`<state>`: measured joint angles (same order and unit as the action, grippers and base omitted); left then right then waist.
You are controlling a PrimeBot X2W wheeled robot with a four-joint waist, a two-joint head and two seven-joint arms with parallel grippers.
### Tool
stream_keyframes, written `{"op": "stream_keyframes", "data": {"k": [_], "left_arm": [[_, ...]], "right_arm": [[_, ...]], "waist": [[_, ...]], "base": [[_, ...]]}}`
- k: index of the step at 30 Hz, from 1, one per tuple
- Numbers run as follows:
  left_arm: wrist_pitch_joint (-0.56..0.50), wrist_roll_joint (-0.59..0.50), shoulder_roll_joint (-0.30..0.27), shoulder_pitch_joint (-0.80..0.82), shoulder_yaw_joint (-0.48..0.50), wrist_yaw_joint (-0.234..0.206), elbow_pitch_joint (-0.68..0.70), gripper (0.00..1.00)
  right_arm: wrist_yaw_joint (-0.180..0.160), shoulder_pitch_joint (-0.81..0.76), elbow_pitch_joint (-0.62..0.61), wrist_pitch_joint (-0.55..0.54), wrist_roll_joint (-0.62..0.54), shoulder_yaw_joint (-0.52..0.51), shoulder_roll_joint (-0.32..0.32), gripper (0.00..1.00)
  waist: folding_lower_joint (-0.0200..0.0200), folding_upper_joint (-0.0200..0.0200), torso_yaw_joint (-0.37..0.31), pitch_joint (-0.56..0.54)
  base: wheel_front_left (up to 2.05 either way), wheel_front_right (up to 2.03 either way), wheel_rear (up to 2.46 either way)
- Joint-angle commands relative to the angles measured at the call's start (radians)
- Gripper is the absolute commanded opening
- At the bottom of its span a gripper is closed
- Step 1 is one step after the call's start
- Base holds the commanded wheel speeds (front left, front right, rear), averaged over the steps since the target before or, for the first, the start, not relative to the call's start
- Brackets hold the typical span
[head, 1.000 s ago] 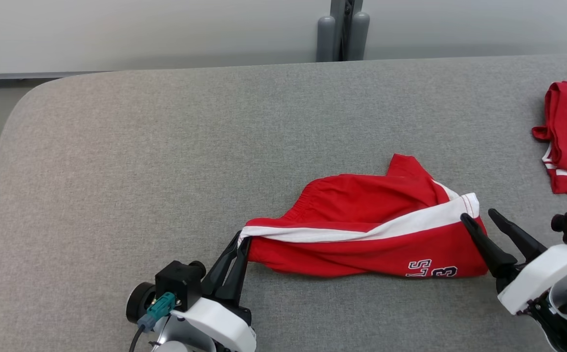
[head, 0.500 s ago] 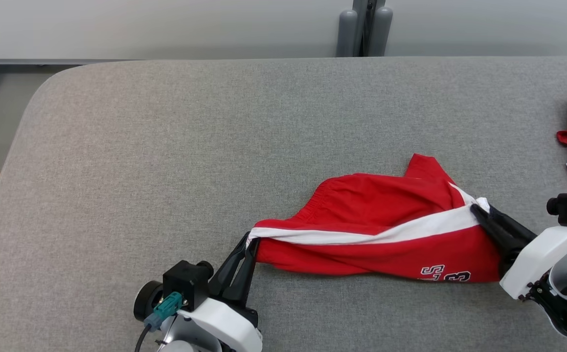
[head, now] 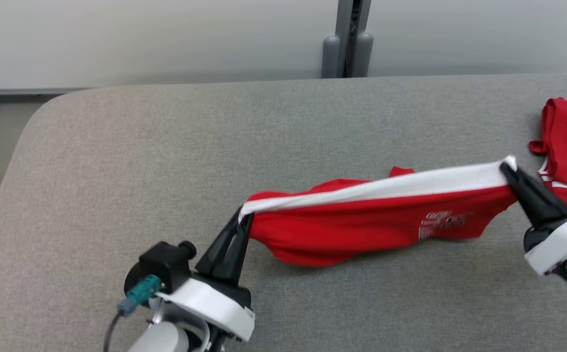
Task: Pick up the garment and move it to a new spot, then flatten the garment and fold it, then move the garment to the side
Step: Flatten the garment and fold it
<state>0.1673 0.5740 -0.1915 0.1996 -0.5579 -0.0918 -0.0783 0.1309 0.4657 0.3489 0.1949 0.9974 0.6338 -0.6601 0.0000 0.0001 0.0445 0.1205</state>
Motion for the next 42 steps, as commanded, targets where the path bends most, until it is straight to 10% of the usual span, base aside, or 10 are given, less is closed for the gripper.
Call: {"op": "stream_keyframes", "data": {"k": [1,15,24,42], "left_arm": [[-0.01,0.018,-0.016,0.033,0.02,0.01,0.028,0.0],[-0.273,0.137,-0.182,0.326,0.128,0.119,0.246,0.0],[-0.384,0.203,-0.193,0.504,0.152,0.145,0.231,0.0],[-0.209,0.006,-0.105,1.029,0.042,0.213,-0.343,0.0]], "right_arm": [[0.0,0.015,-0.02,0.01,-0.01,-0.021,-0.013,0.0],[0.0,0.228,-0.186,-0.091,-0.089,-0.169,-0.022,0.0],[0.0,0.391,-0.156,-0.136,-0.14,-0.181,0.0,0.0],[0.0,0.874,0.311,-0.027,-0.308,-0.048,0.207,0.0]], "waist": [[0.0,-0.0001,-0.018,-0.026],[0.0,-0.0001,-0.074,-0.117],[0.0,-0.0001,-0.088,-0.122],[0.0,-0.0001,-0.108,0.226]], "base": [[0.0,0.0,0.0],[0.0,0.0,0.0],[0.0,0.0,0.0],[0.0,0.0,0.0]]}}
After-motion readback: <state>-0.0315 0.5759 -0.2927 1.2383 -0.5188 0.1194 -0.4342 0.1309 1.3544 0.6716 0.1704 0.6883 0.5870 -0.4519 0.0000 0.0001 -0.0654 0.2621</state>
